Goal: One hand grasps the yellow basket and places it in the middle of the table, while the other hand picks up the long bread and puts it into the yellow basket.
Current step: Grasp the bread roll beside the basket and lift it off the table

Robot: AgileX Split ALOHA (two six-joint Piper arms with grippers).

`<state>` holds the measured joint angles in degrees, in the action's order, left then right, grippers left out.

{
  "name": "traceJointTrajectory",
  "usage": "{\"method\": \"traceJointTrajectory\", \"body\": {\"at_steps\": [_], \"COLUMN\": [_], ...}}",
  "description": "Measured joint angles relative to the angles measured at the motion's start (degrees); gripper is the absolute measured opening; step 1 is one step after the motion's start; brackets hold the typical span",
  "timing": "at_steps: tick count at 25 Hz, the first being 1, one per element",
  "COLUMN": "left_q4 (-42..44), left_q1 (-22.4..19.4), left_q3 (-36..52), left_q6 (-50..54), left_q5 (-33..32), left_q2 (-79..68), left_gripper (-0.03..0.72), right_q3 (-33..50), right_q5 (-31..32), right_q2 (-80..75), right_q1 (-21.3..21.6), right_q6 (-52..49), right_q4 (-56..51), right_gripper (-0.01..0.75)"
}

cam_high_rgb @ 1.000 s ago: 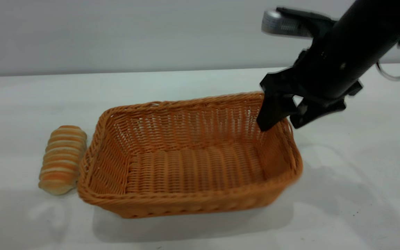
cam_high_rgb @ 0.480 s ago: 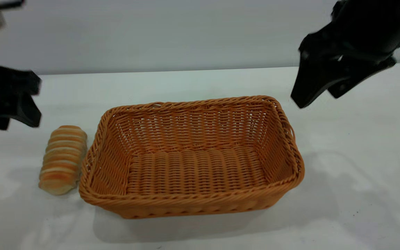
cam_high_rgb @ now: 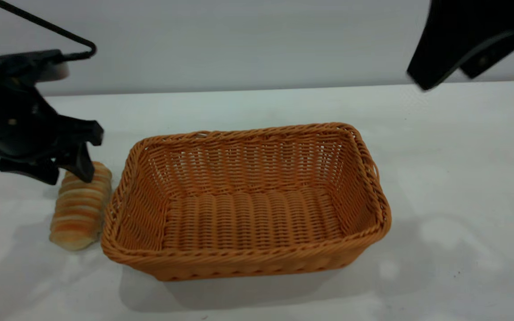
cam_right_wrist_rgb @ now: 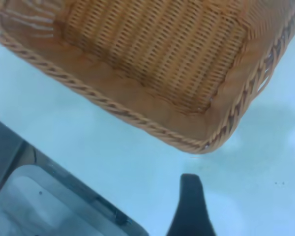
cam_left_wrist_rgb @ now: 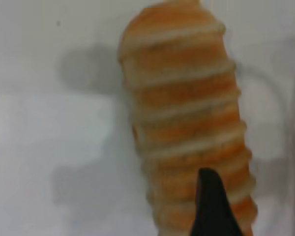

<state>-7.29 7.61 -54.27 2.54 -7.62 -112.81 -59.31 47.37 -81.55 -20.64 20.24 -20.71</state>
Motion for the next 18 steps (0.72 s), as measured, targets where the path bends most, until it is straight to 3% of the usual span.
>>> {"method": "traceJointTrajectory", "body": {"at_steps": [8,18], "left_q4": [0.0,0.7], "left_q1": [0.0,0.0], "left_q3": [-6.26,-7.73], "left_q6": [-0.05,-0.05], "left_q5": [-1.26,-1.44], "left_q2": [-7.24,-12.19], "left_gripper": [0.513,0.488], "right_q3": [0.0,0.0], "right_q5": [4.1,4.95], "right_q2": [12.38,22.95], "right_q1": [0.0,0.0], "right_q6": [-0.06,-0.19], "right_q4": [0.05,0.78], "right_gripper": [0.586,0.586]}}
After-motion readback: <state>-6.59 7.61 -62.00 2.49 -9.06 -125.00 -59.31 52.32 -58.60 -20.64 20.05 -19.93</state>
